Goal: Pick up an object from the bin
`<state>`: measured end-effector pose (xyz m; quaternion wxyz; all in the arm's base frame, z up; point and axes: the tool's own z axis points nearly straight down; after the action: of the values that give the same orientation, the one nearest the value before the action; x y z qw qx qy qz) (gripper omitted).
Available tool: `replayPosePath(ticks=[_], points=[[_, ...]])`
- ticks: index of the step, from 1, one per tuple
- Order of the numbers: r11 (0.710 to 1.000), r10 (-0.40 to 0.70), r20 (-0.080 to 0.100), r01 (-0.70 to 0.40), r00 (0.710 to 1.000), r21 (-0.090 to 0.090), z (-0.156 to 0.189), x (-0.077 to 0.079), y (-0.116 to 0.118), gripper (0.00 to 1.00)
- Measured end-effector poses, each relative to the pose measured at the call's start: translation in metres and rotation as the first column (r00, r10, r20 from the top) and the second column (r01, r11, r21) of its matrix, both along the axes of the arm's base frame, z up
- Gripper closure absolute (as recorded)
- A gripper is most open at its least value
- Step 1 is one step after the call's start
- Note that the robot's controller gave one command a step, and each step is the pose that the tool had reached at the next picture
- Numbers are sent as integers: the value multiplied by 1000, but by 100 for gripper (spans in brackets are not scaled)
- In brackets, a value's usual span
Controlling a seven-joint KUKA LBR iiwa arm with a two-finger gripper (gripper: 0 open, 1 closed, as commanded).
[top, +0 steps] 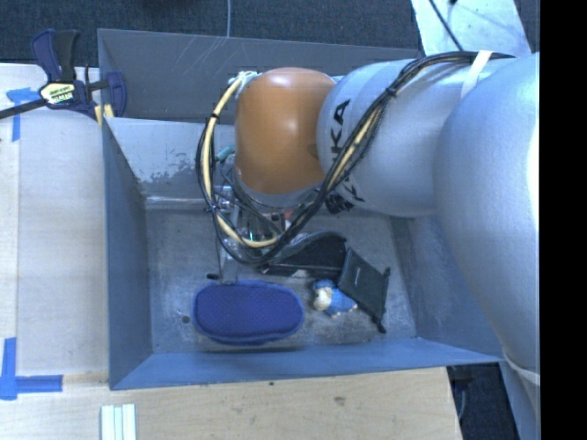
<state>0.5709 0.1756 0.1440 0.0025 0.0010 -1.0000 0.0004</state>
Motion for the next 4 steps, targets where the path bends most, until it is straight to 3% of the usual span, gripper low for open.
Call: replayPosePath(ticks=[1,2,3,4], points=[[974,227,2,-227,974,-1,-28,-55,-67,0],[981,194,11,-194,981,0,-17,-44,-94,0],[977,213,12,-213,977,1,-6,-36,-95,0],[934,357,8,-357,934,2,-75,22,-131,0]])
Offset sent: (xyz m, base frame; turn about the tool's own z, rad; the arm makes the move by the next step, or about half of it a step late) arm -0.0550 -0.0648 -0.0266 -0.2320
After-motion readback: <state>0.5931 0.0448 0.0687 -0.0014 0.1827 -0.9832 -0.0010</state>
